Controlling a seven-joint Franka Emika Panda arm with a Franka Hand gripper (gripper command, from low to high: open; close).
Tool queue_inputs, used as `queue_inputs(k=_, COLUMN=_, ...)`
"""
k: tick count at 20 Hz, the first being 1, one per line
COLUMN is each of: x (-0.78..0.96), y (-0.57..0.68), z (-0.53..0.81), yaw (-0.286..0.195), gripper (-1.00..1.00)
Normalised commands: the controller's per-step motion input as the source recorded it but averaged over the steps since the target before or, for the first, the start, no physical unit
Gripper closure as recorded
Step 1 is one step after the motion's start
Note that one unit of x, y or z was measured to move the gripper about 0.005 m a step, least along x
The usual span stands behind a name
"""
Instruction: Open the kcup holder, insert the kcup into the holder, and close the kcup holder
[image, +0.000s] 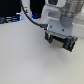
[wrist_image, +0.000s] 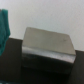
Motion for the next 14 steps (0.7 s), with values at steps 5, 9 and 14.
queue_inputs(k=5, x=-0.22, y=0.33, z=-0.11, yaw=0.180, gripper=-1.00)
queue_inputs(k=9, x=-0.36, y=0.37, z=-0.07, yaw=0.144, gripper=-1.00)
queue_inputs(k=14, x=-0.46, y=0.35, z=-0.09, yaw=0.145, gripper=-1.00)
